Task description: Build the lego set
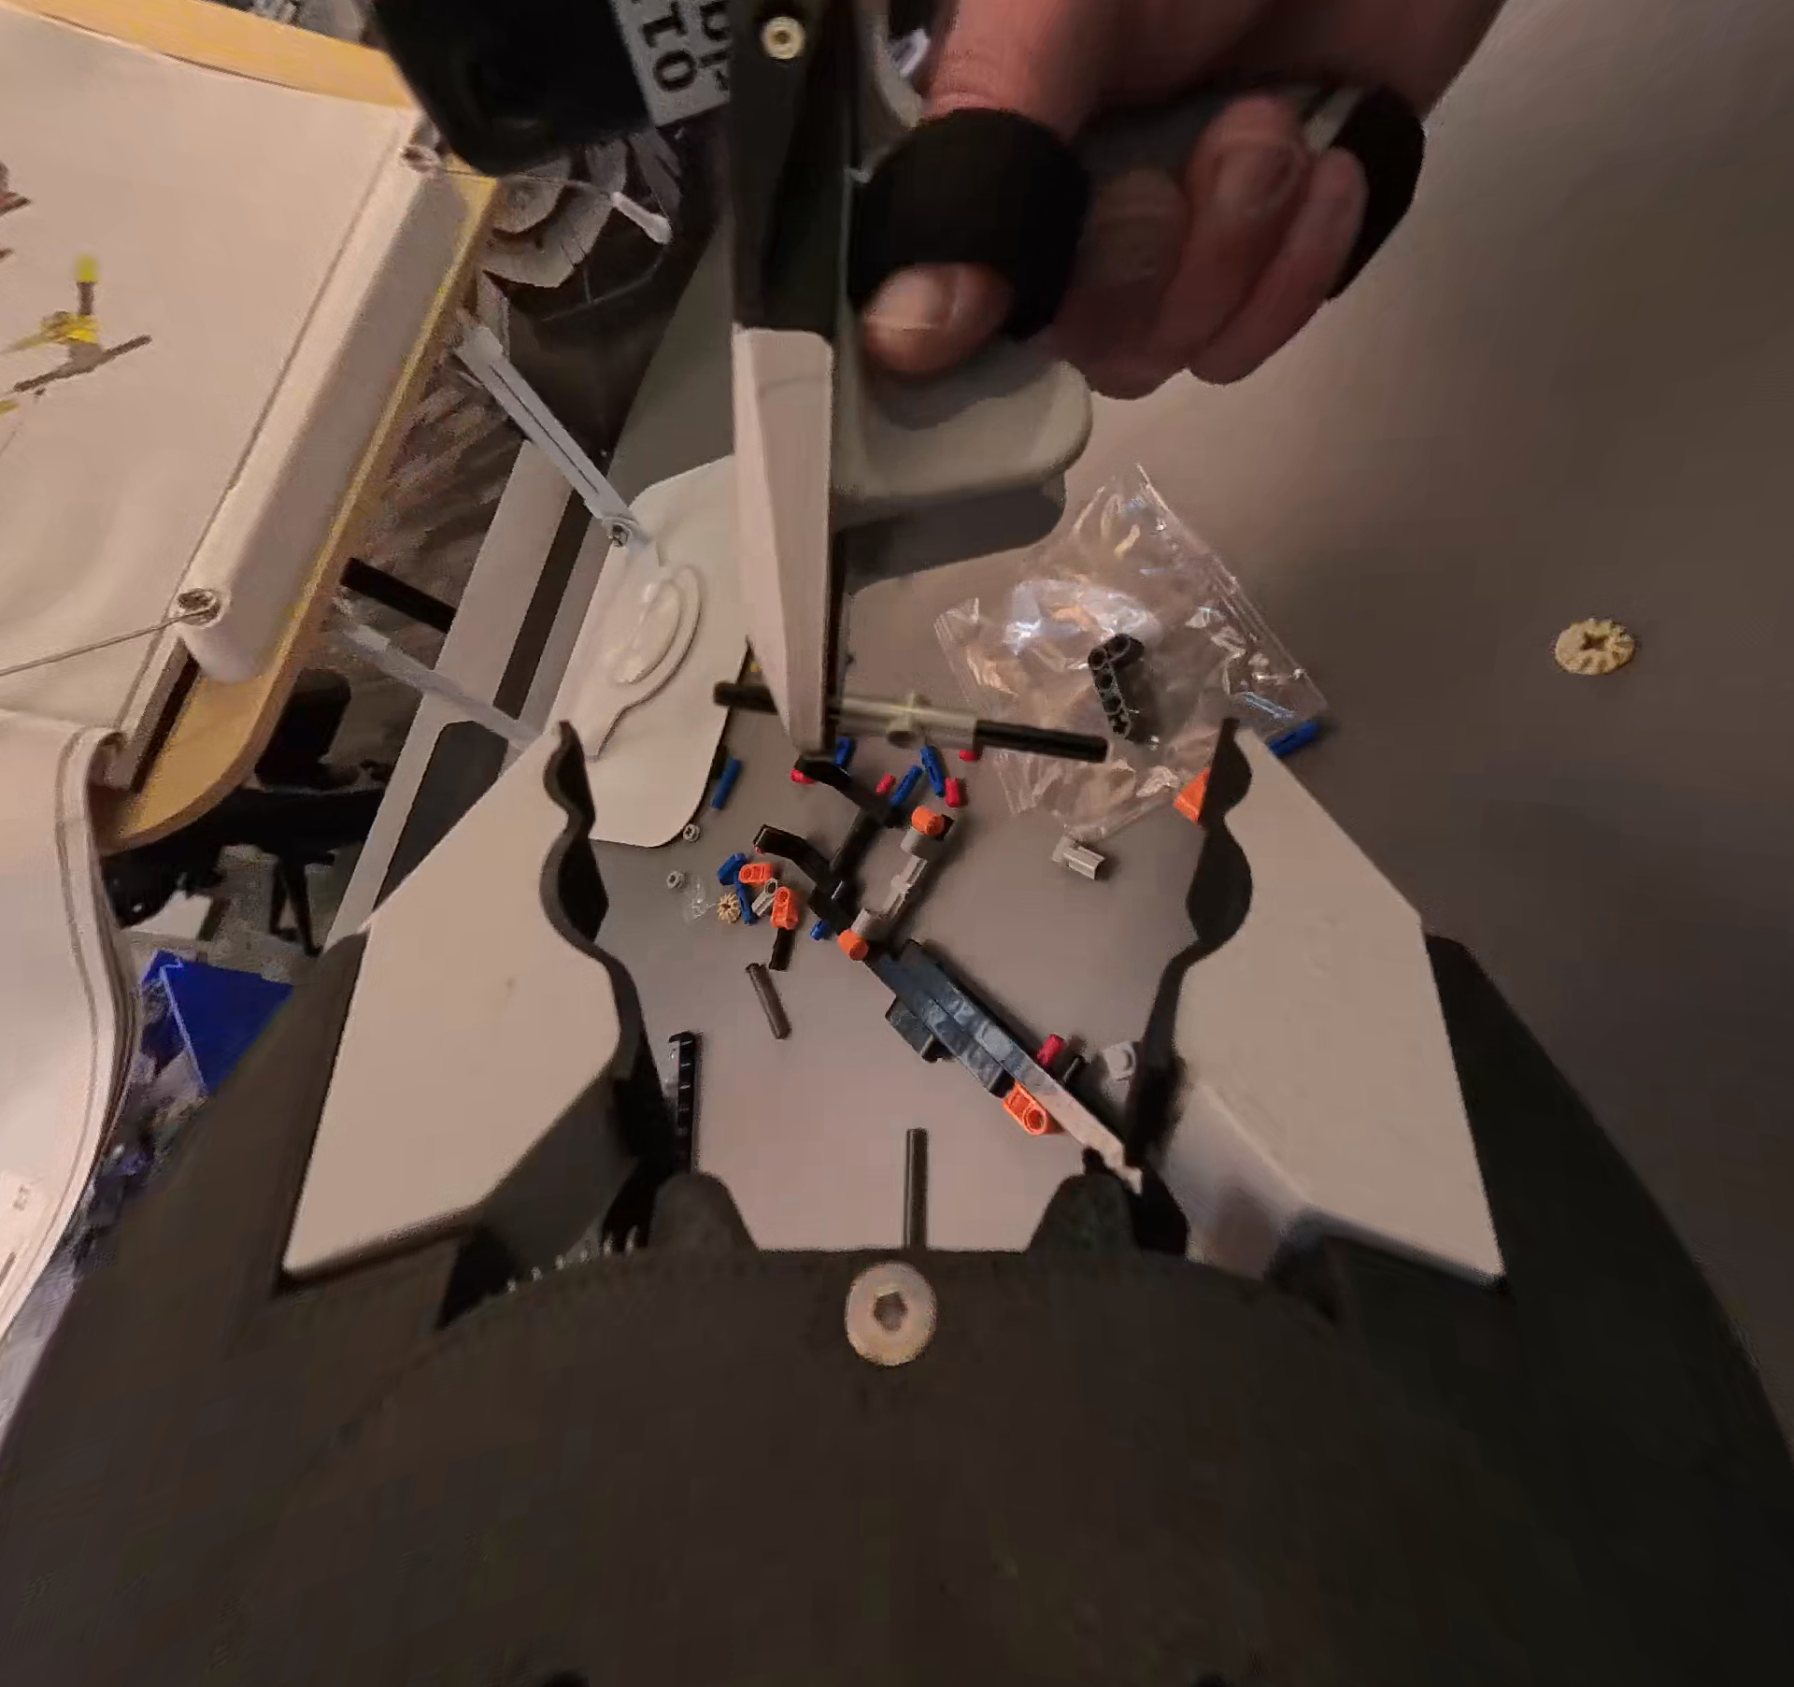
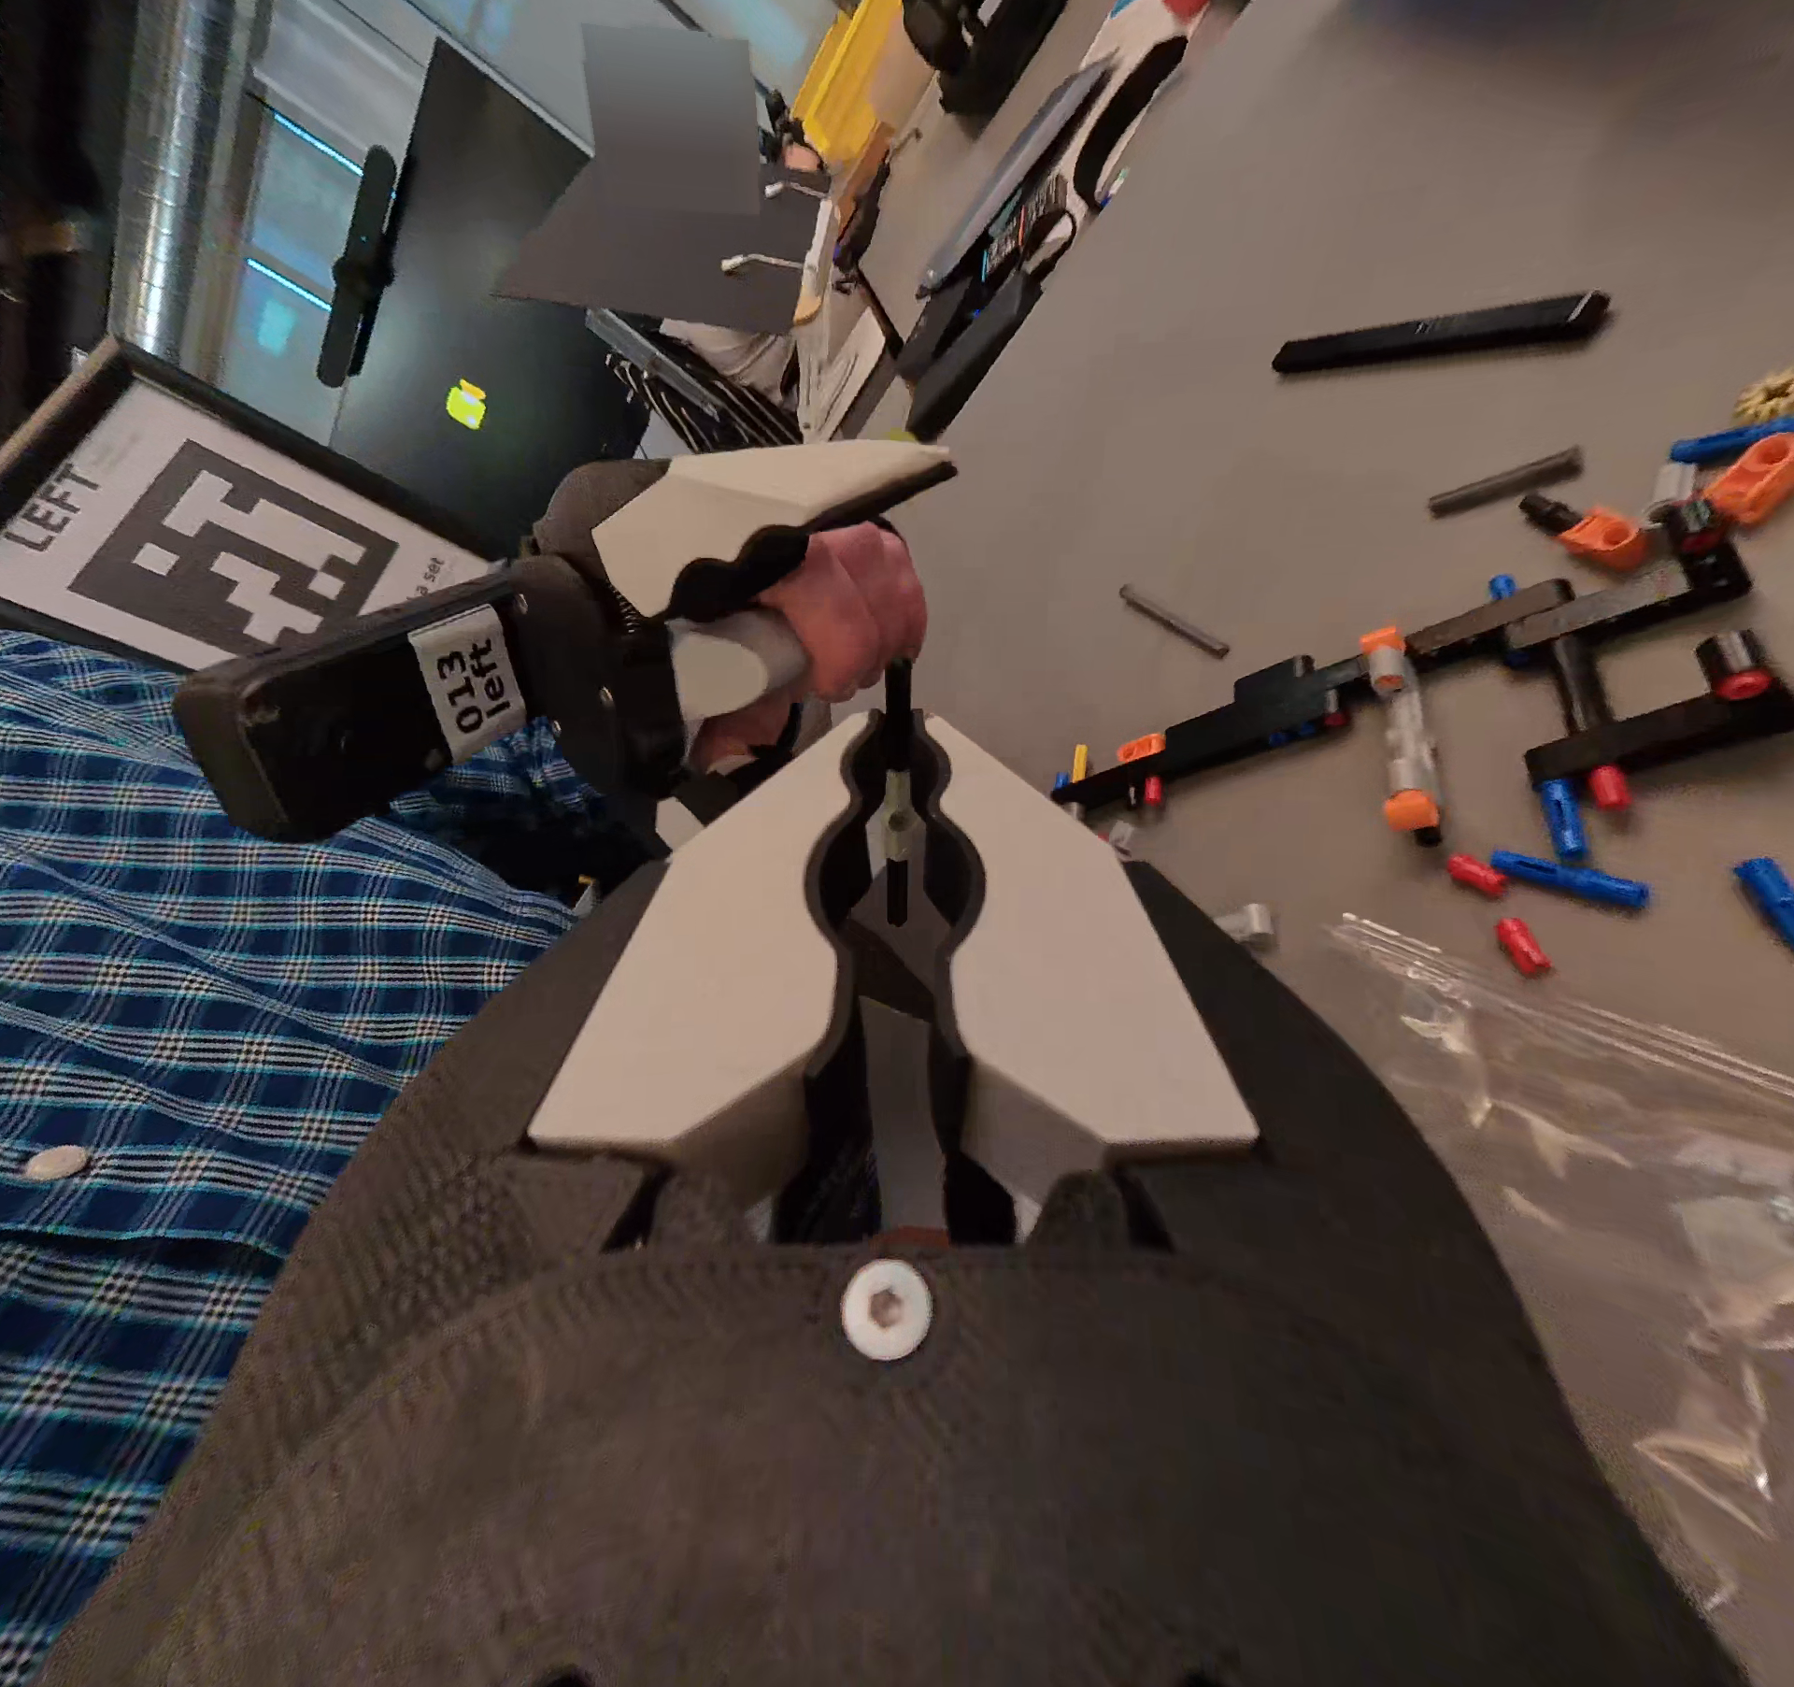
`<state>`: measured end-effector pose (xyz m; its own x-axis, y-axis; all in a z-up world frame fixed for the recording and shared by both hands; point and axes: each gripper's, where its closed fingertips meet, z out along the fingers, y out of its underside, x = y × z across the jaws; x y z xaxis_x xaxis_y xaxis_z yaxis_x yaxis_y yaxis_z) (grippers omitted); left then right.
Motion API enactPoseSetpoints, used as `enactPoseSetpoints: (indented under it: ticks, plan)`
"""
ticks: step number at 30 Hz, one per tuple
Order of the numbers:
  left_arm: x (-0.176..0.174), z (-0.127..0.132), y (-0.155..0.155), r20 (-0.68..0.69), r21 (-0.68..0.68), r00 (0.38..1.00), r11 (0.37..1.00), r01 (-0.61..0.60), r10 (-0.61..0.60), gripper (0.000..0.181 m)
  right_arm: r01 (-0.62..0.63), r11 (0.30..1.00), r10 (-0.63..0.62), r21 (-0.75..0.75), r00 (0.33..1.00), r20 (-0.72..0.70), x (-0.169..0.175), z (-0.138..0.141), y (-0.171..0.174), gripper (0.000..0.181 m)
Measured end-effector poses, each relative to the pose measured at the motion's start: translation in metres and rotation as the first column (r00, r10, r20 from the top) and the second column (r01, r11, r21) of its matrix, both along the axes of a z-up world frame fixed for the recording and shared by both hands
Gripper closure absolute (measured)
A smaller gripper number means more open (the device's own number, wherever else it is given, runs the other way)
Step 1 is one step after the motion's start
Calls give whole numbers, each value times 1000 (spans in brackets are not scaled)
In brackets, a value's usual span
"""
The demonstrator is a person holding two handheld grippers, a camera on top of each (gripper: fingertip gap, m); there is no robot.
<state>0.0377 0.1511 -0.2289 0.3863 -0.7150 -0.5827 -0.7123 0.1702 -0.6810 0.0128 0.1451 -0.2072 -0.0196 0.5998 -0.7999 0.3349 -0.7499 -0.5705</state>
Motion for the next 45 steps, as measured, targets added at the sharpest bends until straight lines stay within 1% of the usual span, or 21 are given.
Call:
enactPoseSetpoints:
  ticks: [1, 4, 6, 13, 14, 15, 16, 18, 20, 22, 24, 26, 28, 30, 33, 36, 39, 41, 45]
  plan:
    - [2, -2, -1, -12, 5, 1000, 1000, 15, -15, 65, -11, 1000, 11, -8, 1000, 6, -1, -1, -2, 180]
    - [3, -6, -5, -53, 18, 997, 998, 54, -53, 90, -45, 999, 45, -25, 999, 22, -3, -5, -6, 180]
    - [3, -11, -7, -67, 0, 996, 998, 65, -65, 101, -68, 997, 70, -32, 997, 39, -4, -8, -9, 180]
    - [-2, -14, -8, -32, -18, 999, 1000, 24, -24, 102, -90, 996, 91, -21, 994, 59, -10, -12, -11, 180]
    - [-4, -13, -8, -27, -17, 1000, 1000, 11, -11, 102, -89, 996, 90, -11, 994, 59, -12, -11, -11, 178]
    - [-7, -12, -8, -23, -15, 1000, 1000, -3, 2, 102, -88, 996, 88, 5, 994, 67, -13, -13, -11, 173]
    - [-11, -11, -8, -15, -14, 1000, 1000, -19, 19, 102, -88, 996, 87, 12, 993, 74, -15, -13, -10, 164]
    - [-22, -8, -8, 7, -23, 999, 998, -51, 52, 102, -73, 997, 71, 28, 995, 70, -16, -9, -6, 156]
    - [-40, -5, -7, 15, -24, 995, 995, -100, 101, 101, -56, 995, 51, 76, 996, 71, -15, -6, 1, 156]
    - [-62, -3, -6, 25, -42, 986, 986, -162, 163, 101, -47, 982, 27, 181, 994, 109, -11, -9, 7, 157]
    - [-85, -3, -7, 29, -63, 973, 972, -226, 228, 101, -76, 947, 23, 313, 986, 168, -8, -15, 10, 158]
    - [-100, -2, -11, 62, -99, 961, 960, -262, 268, 101, -94, 912, 25, 400, 985, 173, -11, -15, 10, 163]
    - [-114, -3, -15, 45, -104, 947, 945, -311, 317, 101, -142, 863, 35, 485, 974, 223, -17, -23, 9, 164]
    - [-123, -5, -20, 35, -114, 935, 931, -348, 353, 101, -210, 783, 51, 585, 960, 276, -26, -31, 7, 166]
    - [-135, -5, -26, 41, -131, 910, 906, -404, 412, 101, -323, 653, 81, 684, 929, 362, -47, -45, 3, 168]
    - [-144, -4, -31, 71, -148, 883, 880, -451, 465, 101, -416, 545, 110, 728, 896, 431, -71, -58, 2, 168]
    - [-154, -6, -32, 68, -153, 871, 868, -473, 487, 101, -495, 461, 140, 736, 860, 491, -93, -72, 1, 168]
    - [-164, -7, -30, 59, -151, 861, 857, -493, 506, 101, -540, 428, 150, 725, 833, 533, -105, -85, 2, 168]
    - [-176, -11, -31, 76, -174, 848, 844, -507, 525, 101, -625, 398, 168, 671, 769, 617, -118, -111, 2, 167]
